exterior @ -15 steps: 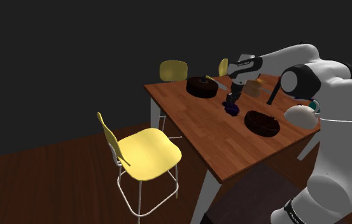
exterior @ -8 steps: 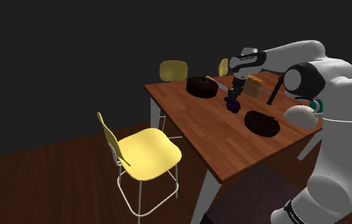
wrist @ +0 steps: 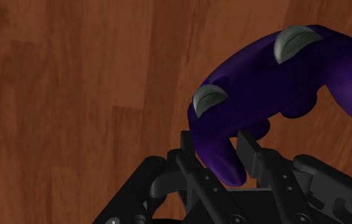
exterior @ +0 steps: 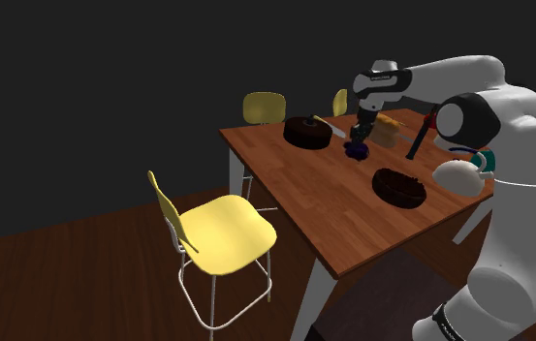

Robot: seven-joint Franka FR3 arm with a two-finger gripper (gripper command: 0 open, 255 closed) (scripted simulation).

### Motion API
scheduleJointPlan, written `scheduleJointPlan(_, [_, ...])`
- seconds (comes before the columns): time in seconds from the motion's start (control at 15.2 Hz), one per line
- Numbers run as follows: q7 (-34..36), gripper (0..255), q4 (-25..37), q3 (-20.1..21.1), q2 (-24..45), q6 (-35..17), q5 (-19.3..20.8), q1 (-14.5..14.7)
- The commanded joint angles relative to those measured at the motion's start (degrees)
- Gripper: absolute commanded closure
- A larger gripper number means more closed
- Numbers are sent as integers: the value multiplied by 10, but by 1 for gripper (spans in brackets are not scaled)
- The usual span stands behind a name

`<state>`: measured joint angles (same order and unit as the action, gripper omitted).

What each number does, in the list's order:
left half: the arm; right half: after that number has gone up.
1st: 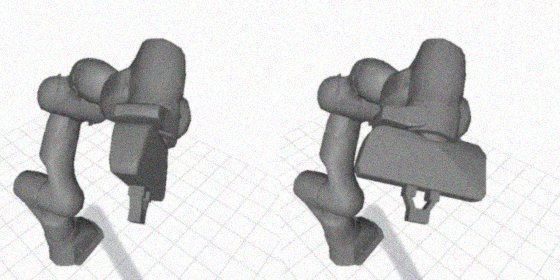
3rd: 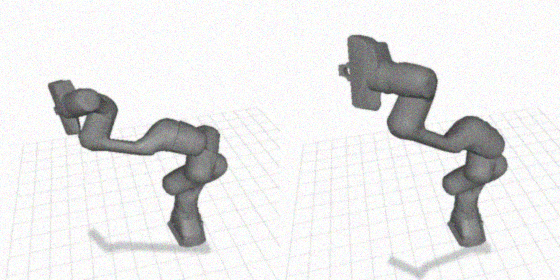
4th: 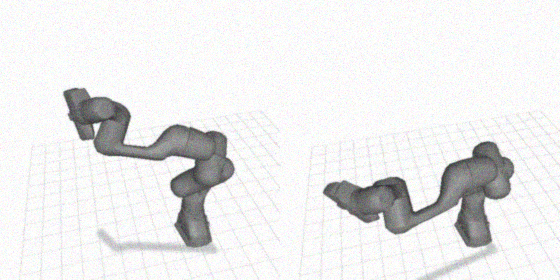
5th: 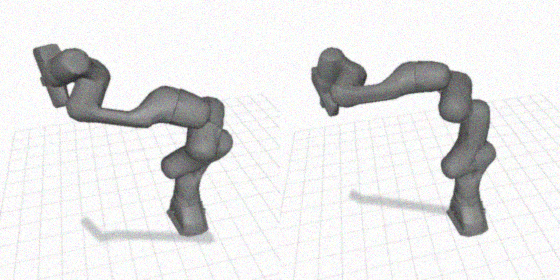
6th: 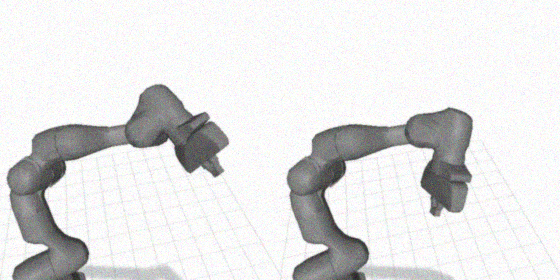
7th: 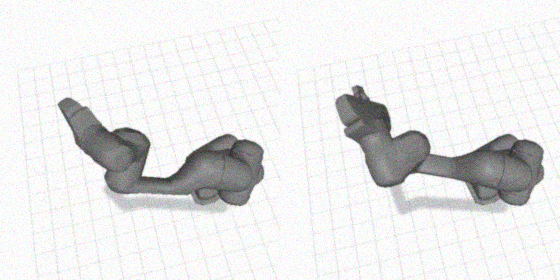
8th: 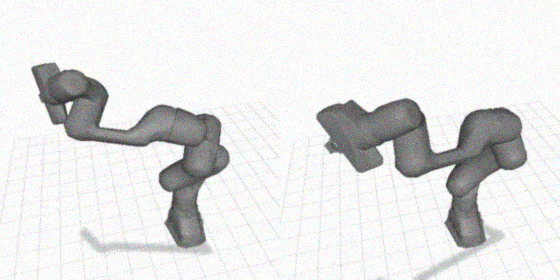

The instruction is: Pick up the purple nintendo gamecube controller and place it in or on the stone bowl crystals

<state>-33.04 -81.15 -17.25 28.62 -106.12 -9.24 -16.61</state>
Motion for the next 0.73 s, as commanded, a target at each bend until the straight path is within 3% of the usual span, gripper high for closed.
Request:
scheduleJointPlan(0.0, [0, 255, 15, -1, 0, 15, 1, -2])
scheduleJointPlan(0.66, [5, 255, 87, -3, -4, 90, 3, -7])
